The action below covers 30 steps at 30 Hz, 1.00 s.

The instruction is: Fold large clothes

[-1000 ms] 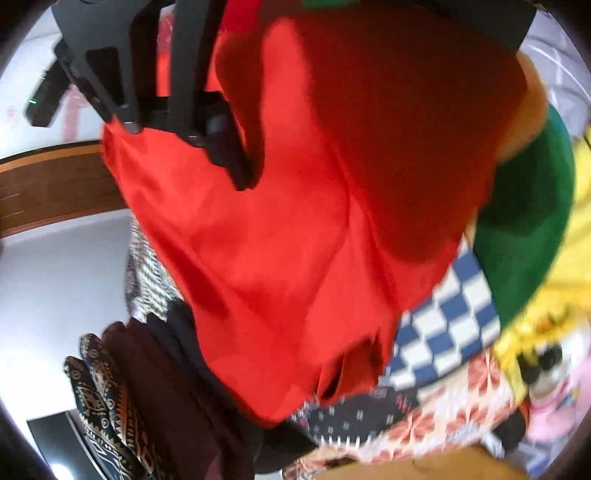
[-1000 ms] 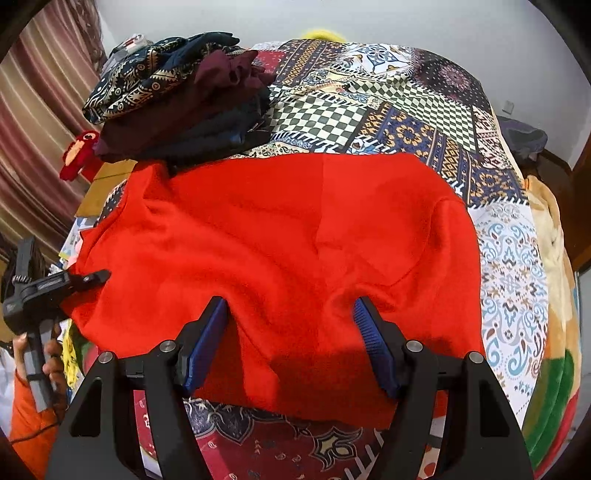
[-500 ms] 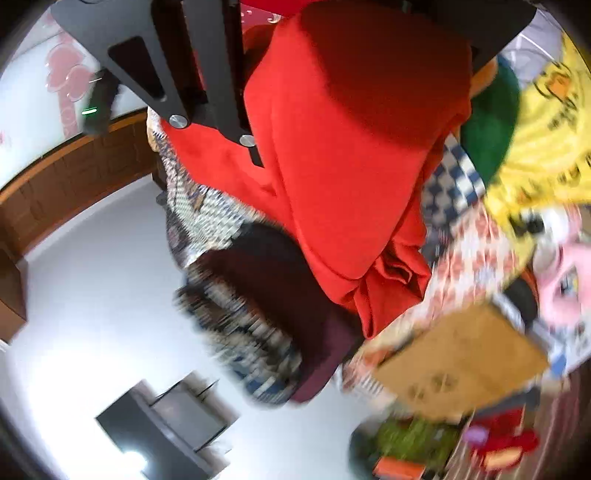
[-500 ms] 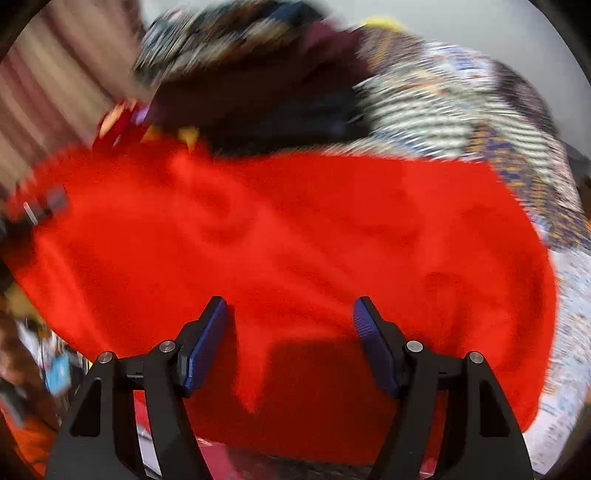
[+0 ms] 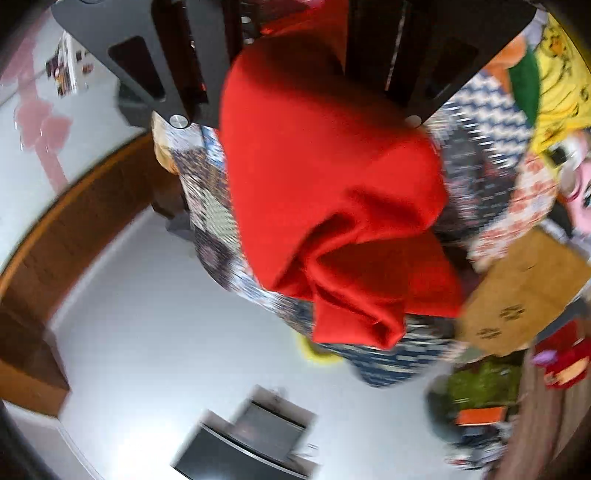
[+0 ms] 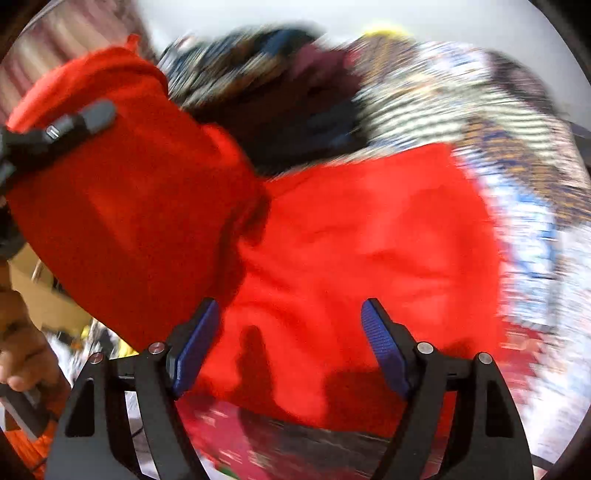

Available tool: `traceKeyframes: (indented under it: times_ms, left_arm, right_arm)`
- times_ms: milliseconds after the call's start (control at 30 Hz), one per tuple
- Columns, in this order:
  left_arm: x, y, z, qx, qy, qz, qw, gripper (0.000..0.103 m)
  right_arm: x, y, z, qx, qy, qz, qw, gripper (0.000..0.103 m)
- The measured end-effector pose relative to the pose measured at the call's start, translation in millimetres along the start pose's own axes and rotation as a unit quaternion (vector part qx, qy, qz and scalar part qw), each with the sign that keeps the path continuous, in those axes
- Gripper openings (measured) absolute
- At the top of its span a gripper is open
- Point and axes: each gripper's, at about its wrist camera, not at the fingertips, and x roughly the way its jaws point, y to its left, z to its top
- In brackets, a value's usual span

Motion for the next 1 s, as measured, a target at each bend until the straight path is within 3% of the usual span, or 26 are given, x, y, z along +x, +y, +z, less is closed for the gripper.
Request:
traceKeyframes:
  times_ms: [100,200,300,333,367,467,600,667,800,900,1000]
  left_arm:
    - [44.4,-48.2,-12.1,0.043,0.042,-0.023,0.9979,0.009]
    - [91.2,-78.0,-34.9,0.063,0.102,-0.037,0.9921,0.011]
    - [145.0,-94.2,-73.4,0.086,0.198,-0.038,0.9757,0.016]
    - [162.1,-95.5,-91.3,0.098,0.237,-0.034,0.9660,0.018]
    - [168.0,-95.4,-102.1,0.108,0.252,-0.030,0.9612,0.019]
    - [153.7,-98.1,-110.8,0.153,0.236,-0.029,0.9591,0.029]
    - [112.3,-94.7,-95.2,0.179,0.224,-0.069,0.9553,0.047]
    - [89.0,-89.7,-86.6,0.192,0.201,-0.068,0.9583,0.054]
    - [55.4,-63.4,-67.4,0.197,0.148,-0.027,0.9688,0.060]
    - [47.0,-35.5,-56.6,0.206,0.110,0.028,0.9719,0.062]
    - [60.5,-7.5,-56.3,0.197,0.123,0.064,0.9706,0.062]
  right_arm:
    - [-30.2,-42.1,-12.3,0.032,-0.024,-0.057,0.998,0.076]
    - [-47.8,-76.6,-24.1,0.070,-0.031,-0.079,0.994,0.076]
    - [-54.7,-97.7,-31.3,0.102,-0.027,-0.099,0.990,0.076]
    - [-55.8,-99.9,-32.2,0.105,-0.027,-0.101,0.989,0.076]
    - [-58.4,-102.6,-34.7,0.108,-0.028,-0.103,0.988,0.076]
    - [-64.4,-91.2,-32.3,0.100,-0.033,-0.109,0.988,0.076]
    - [-64.0,-82.5,-14.1,0.081,-0.050,-0.102,0.990,0.076]
    - [-65.8,-69.4,-1.9,0.071,-0.062,-0.089,0.992,0.076]
    - [-63.8,-47.8,16.9,0.054,-0.089,-0.068,0.992,0.077]
    - [-50.7,-33.5,27.5,0.045,-0.081,-0.057,0.994,0.080]
    - [-31.1,-29.7,28.4,0.046,-0.051,-0.045,0.997,0.080]
